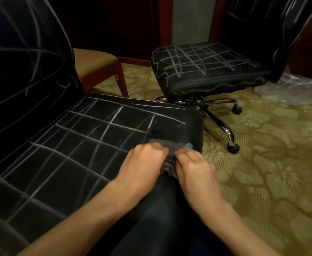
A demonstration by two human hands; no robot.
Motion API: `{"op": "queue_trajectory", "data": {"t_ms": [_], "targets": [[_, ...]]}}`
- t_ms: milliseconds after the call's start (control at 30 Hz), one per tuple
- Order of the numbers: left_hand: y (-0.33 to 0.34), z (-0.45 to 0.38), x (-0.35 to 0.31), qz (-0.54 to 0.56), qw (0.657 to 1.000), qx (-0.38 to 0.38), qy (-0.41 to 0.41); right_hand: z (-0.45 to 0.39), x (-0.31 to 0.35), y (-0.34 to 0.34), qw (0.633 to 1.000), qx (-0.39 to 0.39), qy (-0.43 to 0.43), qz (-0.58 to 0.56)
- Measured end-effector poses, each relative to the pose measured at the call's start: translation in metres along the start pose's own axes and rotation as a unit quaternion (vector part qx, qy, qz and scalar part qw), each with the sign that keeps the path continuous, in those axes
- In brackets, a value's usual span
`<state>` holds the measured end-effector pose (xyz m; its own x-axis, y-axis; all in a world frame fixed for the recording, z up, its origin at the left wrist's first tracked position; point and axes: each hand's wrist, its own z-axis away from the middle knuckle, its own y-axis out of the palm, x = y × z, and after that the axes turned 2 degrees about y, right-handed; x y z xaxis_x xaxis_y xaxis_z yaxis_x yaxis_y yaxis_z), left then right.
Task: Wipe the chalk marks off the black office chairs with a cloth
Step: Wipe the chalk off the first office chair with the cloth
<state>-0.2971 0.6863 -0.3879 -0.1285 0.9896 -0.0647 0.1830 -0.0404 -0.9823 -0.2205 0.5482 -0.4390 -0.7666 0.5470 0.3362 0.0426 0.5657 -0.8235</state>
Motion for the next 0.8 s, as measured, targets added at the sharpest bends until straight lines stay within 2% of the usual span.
{"op": "queue_trajectory", "data": {"t_ms": [133,300,400,500,567,633,800], "targets": [[0.013,-0.078,0.010,-0.067,0.998,0.005,-0.001,-0.065,-0.025,0.014,0.996,0.023,0.056,0.065],[0.018,-0.132,0.008,-0.065,0.996,-0.005,-0.063,-0.119,-0.040,0.022,0.987,0.039,0.133,0.080],[0.012,-0.114,0.001,-0.067,0.997,0.005,-0.045,-0.096,-0.037,0.017,0.991,0.035,0.117,0.060],[0.007,-0.070,-0.003,-0.057,0.998,0.033,0.005,-0.046,-0.032,0.006,0.996,0.019,0.080,0.017],[0.008,-0.055,-0.005,-0.035,0.999,0.025,0.026,-0.027,-0.031,0.006,0.998,-0.001,0.057,0.007],[0.010,-0.066,0.000,-0.032,0.999,0.019,0.028,-0.035,-0.035,0.010,0.999,-0.010,0.049,0.012],[0.017,-0.138,0.020,-0.065,0.998,0.006,-0.009,-0.117,-0.058,0.031,0.994,0.016,0.094,0.046]]}}
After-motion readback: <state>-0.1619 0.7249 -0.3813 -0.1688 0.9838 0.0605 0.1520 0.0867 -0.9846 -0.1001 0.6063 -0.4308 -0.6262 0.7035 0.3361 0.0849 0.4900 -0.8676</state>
